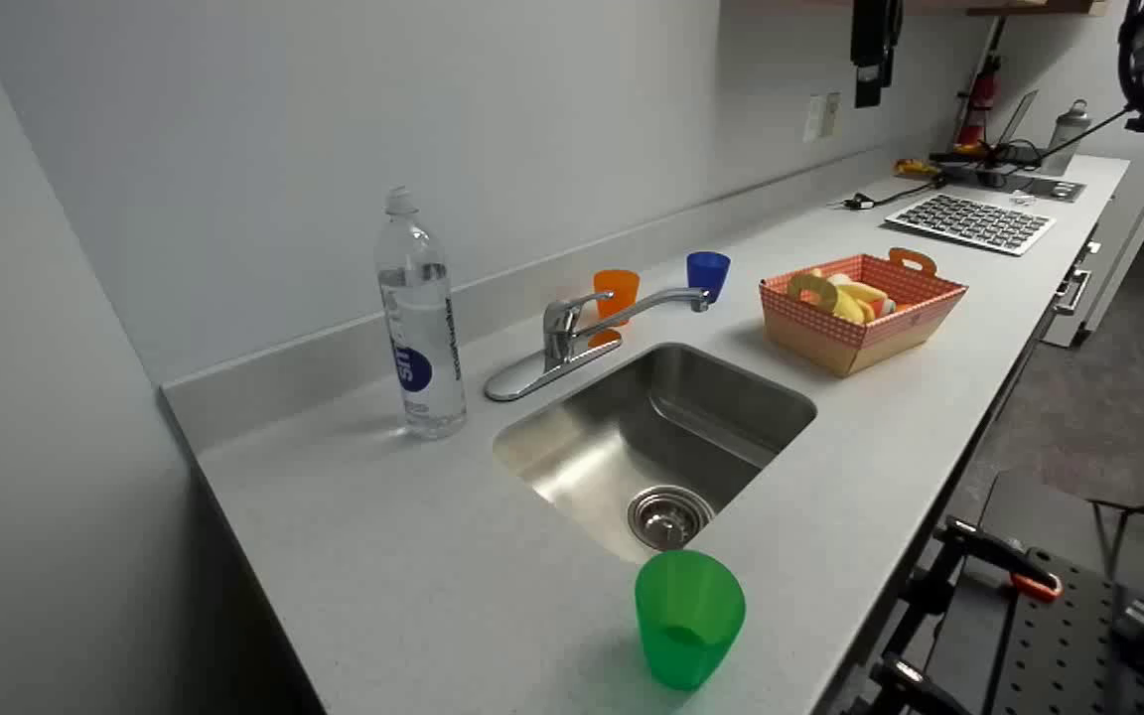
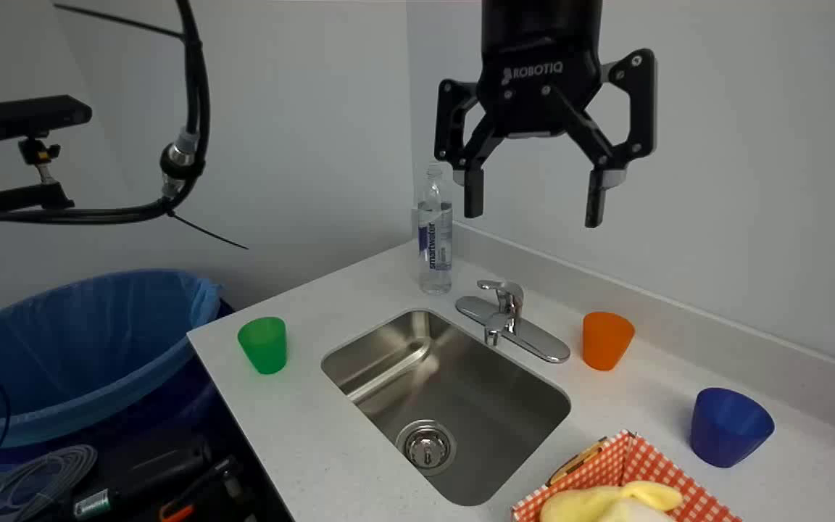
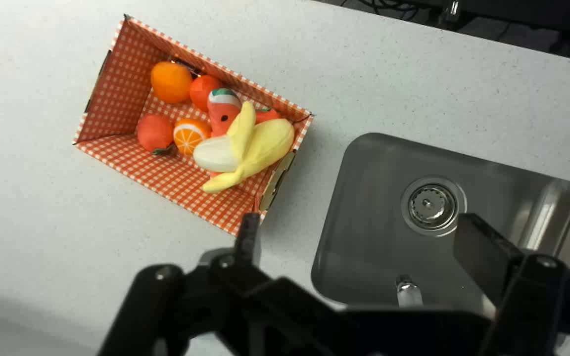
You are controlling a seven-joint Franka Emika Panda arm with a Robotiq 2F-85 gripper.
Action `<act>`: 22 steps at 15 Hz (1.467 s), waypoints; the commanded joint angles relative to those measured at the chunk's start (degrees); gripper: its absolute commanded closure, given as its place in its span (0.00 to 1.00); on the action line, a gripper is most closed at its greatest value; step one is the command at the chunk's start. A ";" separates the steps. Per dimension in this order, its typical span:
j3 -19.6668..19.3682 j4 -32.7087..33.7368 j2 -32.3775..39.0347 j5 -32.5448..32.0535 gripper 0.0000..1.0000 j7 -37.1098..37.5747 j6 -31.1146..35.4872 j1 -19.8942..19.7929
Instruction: Move the box slightly to the left
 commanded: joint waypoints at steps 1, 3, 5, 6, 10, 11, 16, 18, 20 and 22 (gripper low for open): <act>0.33 0.09 0.10 0.08 0.00 -0.07 -0.08 -0.35; 0.33 0.09 0.11 0.08 0.00 -0.07 -0.07 -0.36; 0.33 0.09 0.11 0.08 0.00 -0.07 -0.07 -0.36; 0.33 0.09 0.11 0.08 0.00 -0.07 -0.07 -0.36; 0.33 0.09 0.11 0.08 0.00 -0.07 -0.07 -0.36; 0.25 0.14 0.21 0.21 0.00 -0.05 0.02 -0.39; -0.23 0.76 1.45 1.01 0.00 0.76 1.06 -0.81; -0.51 1.27 2.22 1.52 0.00 0.99 1.61 -1.07; -0.94 1.89 3.15 2.29 0.00 1.30 2.47 -1.45; -1.53 2.22 4.12 3.37 0.00 2.05 4.40 -2.01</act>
